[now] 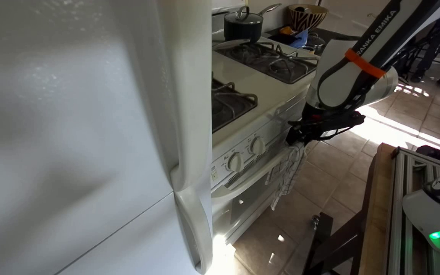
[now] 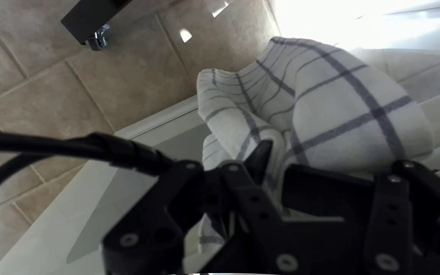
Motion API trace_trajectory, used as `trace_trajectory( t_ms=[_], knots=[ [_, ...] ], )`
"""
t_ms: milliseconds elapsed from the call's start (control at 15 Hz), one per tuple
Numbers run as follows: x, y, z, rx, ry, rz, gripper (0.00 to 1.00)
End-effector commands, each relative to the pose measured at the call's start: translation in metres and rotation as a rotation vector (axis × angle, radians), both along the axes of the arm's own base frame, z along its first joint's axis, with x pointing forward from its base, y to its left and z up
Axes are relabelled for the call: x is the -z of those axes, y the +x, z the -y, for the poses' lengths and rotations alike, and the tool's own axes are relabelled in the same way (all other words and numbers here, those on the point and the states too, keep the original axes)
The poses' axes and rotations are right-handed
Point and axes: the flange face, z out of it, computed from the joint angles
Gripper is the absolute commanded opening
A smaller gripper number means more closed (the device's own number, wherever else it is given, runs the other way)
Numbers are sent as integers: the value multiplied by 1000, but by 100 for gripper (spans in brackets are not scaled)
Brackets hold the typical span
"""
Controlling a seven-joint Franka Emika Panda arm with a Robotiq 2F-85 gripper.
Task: Remove the white towel from the oven handle and put it on the stove
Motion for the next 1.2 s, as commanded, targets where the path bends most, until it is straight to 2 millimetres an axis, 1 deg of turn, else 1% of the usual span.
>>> trace_trajectory(
  t_ms=[0, 467, 733, 867, 933, 1067, 1133],
  knots=[
    [-6, 4, -2, -24, -19, 29, 0],
    [-28, 14, -9, -81, -46, 82, 0],
    [-49, 19, -14, -139, -71, 125, 0],
    [-63, 19, -18, -151, -72, 151, 0],
    [-74, 22, -19, -156, -78, 177, 0],
    [-110, 41, -18, -164, -96, 279, 0],
    [-123, 41, -20, -171, -95, 289, 0]
  ],
)
